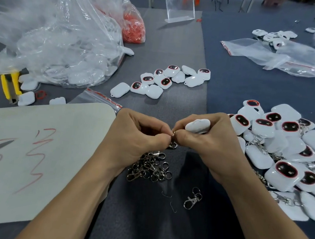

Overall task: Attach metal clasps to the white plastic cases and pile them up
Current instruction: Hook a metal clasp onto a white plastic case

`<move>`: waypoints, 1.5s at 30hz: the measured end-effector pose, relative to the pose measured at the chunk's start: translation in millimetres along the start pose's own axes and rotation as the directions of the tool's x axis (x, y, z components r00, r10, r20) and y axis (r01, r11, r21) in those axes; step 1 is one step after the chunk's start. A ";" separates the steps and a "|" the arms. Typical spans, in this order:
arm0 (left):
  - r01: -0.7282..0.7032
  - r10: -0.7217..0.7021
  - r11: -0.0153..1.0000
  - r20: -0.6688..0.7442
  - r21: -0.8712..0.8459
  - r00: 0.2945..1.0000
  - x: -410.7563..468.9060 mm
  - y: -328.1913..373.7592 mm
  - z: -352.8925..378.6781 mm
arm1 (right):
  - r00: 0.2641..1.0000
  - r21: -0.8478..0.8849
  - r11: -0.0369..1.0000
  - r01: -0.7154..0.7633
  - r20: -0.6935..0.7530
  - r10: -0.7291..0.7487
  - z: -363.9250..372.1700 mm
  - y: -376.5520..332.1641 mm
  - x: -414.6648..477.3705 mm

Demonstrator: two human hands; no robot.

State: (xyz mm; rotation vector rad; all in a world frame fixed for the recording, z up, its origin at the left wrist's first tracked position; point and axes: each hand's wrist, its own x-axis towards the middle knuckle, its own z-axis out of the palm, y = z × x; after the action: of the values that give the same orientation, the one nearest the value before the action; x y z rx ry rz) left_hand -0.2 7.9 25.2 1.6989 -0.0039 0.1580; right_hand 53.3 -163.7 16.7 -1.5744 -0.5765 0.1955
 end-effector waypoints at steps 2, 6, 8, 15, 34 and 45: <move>-0.013 0.013 1.000 0.012 0.006 1.000 -0.9 -0.2 -1.2 | 1.000 -0.005 1.000 -0.010 -0.001 0.010 0.1 0.4 0.3; -0.014 0.013 1.000 0.034 0.027 0.999 0.1 -2.2 -3.8 | 0.999 -0.002 1.000 -0.025 0.025 0.025 1.8 1.0 1.0; -0.012 0.011 0.999 0.041 0.037 0.999 0.7 -3.8 -6.5 | 0.999 0.015 0.999 -0.028 0.038 0.027 2.9 1.2 1.3; -0.048 0.047 0.997 0.017 0.059 0.999 1.9 -7.1 -4.9 | 0.999 0.028 1.000 -0.011 0.043 0.010 5.3 3.6 3.3; -0.106 0.195 0.562 -0.007 0.821 0.981 14.9 -21.9 -8.2 | 0.975 -0.481 0.860 -0.170 -0.207 0.078 5.3 18.9 9.0; -0.134 0.153 0.606 0.050 0.784 0.987 13.7 -18.1 -6.2 | 0.980 -0.288 0.944 -0.161 -0.160 0.118 -4.2 22.0 14.8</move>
State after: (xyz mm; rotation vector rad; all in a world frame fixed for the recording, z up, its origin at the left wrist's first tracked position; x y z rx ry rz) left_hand 14.5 17.7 9.6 2.6008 -0.0652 0.3373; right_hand 73.2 -160.2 -1.0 -1.9099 -0.3951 0.1049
